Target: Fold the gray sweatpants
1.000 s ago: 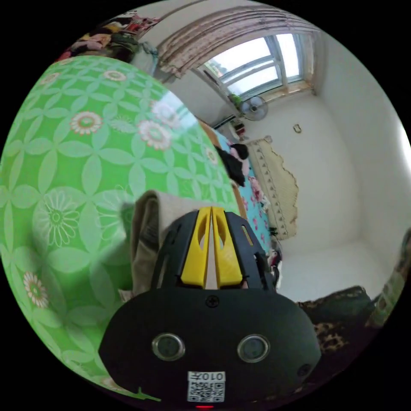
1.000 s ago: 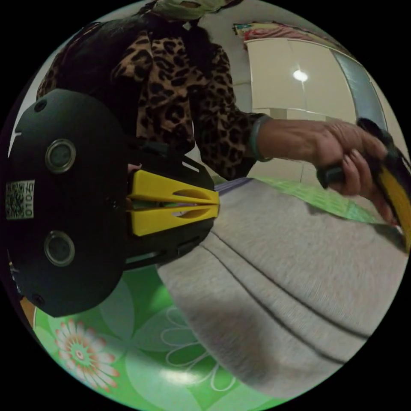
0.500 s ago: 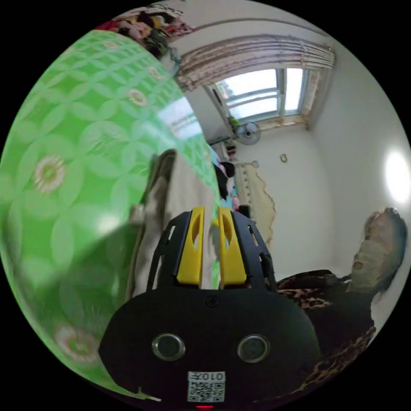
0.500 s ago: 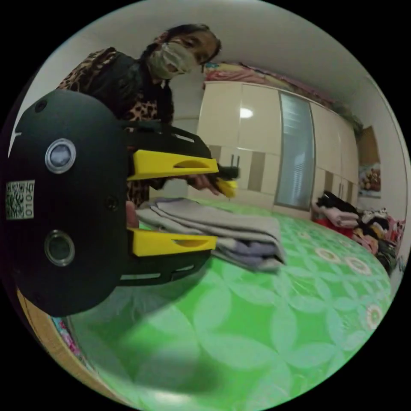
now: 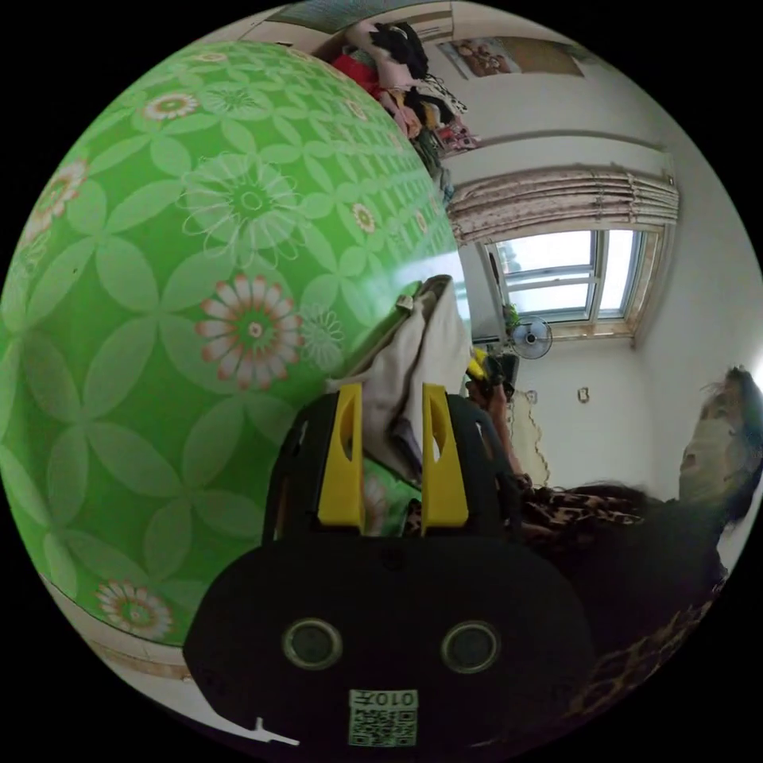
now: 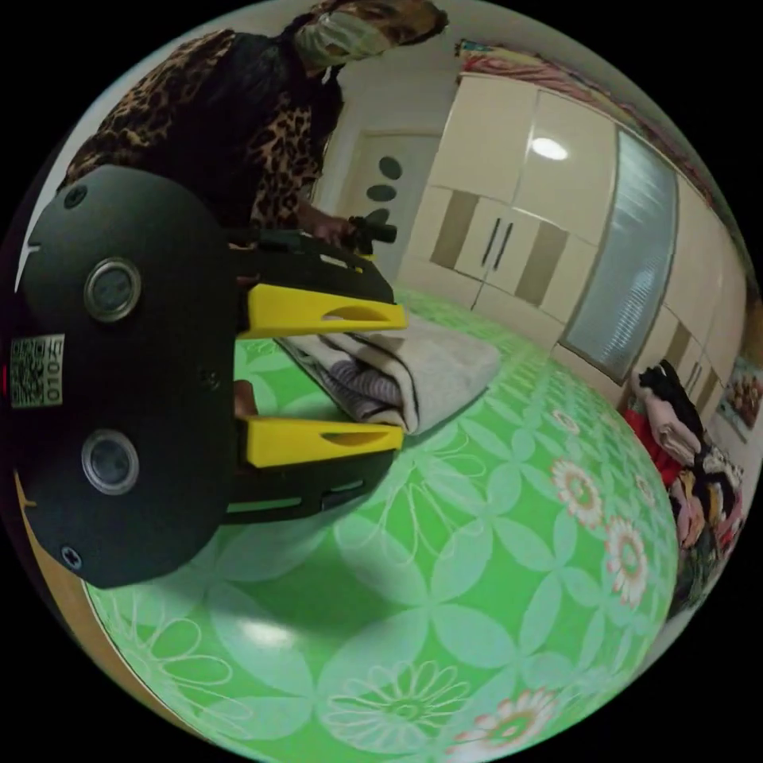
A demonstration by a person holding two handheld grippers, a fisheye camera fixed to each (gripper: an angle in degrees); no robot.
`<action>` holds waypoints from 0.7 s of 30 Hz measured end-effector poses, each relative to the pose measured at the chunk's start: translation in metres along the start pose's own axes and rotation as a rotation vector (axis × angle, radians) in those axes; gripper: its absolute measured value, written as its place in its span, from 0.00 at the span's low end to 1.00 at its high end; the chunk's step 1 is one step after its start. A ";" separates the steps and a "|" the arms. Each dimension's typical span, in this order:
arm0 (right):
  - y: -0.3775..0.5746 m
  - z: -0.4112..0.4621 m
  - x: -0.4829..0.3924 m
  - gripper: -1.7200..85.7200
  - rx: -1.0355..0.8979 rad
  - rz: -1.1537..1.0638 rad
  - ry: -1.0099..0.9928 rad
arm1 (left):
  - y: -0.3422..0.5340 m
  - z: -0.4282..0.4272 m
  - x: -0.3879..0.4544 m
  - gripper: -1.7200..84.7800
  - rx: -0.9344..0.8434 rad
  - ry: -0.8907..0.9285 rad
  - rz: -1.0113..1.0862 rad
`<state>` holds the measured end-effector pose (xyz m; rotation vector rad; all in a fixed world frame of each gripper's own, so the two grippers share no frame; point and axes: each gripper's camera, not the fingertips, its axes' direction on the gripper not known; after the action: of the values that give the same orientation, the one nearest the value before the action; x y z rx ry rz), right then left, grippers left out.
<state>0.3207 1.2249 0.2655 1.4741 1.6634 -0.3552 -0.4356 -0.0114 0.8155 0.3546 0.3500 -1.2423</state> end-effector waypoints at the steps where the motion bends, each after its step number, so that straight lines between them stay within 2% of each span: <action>1: -0.002 0.004 -0.004 0.17 -0.008 -0.020 0.027 | 0.007 -0.002 0.001 0.16 0.011 0.014 -0.005; 7: -0.004 0.024 0.005 0.12 -0.107 0.025 -0.068 | 0.043 -0.024 0.011 0.21 0.100 -0.007 -0.070; 12: 0.015 0.028 0.018 0.11 0.000 0.113 -0.171 | 0.078 -0.040 0.025 0.24 0.187 -0.004 -0.110; 16: 0.026 0.029 0.014 0.11 0.034 0.113 -0.151 | 0.115 -0.075 0.034 0.24 0.218 -0.144 -0.154; 21: 0.035 0.032 0.014 0.10 0.035 0.119 -0.164 | 0.142 -0.059 0.029 0.22 0.241 -0.134 -0.176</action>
<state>0.3662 1.2208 0.2477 1.5200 1.4404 -0.4291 -0.2951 0.0308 0.7602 0.4514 0.1172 -1.4779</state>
